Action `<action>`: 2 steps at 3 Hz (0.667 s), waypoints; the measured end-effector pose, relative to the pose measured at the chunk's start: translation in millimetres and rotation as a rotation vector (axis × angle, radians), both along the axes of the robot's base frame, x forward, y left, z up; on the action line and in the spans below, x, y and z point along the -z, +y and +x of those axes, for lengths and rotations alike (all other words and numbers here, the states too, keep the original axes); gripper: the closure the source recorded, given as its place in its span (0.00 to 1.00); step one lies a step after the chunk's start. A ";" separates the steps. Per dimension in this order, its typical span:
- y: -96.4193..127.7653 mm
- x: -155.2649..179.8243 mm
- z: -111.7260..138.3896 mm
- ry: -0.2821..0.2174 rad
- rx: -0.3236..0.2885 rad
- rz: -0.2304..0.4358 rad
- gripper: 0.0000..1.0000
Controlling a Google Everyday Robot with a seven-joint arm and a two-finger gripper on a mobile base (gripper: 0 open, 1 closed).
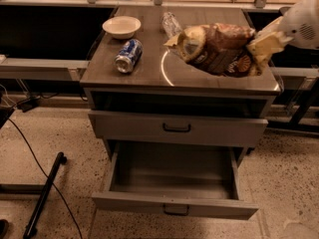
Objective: Place brown chip bag into middle drawer
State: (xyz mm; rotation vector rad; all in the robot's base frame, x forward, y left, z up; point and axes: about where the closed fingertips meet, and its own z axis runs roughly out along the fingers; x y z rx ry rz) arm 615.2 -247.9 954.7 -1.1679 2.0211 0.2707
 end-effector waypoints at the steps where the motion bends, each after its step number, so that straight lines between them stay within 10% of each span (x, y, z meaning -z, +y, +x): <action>1: 8.0 -42.6 -71.6 -0.079 -0.167 -0.099 1.00; 2: 22.9 -39.8 -136.5 -0.085 -0.240 -0.267 1.00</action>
Offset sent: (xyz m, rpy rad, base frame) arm -0.2541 0.0679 -0.1320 -0.5160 0.2607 0.4059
